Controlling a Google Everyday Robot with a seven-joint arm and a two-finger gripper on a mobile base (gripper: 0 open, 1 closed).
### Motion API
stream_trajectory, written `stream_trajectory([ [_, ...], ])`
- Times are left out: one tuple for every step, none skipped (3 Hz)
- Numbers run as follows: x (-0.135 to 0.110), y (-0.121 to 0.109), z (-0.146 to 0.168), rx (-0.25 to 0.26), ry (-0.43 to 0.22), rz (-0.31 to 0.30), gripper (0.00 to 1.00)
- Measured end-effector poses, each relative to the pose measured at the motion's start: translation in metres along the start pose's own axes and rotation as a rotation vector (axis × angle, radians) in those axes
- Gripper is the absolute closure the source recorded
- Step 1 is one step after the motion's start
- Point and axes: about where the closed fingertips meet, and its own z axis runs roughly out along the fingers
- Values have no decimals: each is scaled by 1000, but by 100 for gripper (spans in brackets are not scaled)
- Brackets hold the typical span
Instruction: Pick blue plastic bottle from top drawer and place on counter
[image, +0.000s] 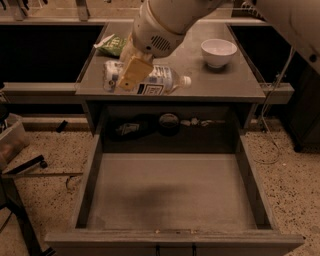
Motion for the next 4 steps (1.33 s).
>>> stream_trajectory([
  [4, -48, 12, 43, 60, -26, 100],
  [15, -100, 28, 92, 124, -46, 100],
  [45, -133, 41, 121, 162, 3, 100],
  [79, -140, 57, 105, 180, 71, 100],
])
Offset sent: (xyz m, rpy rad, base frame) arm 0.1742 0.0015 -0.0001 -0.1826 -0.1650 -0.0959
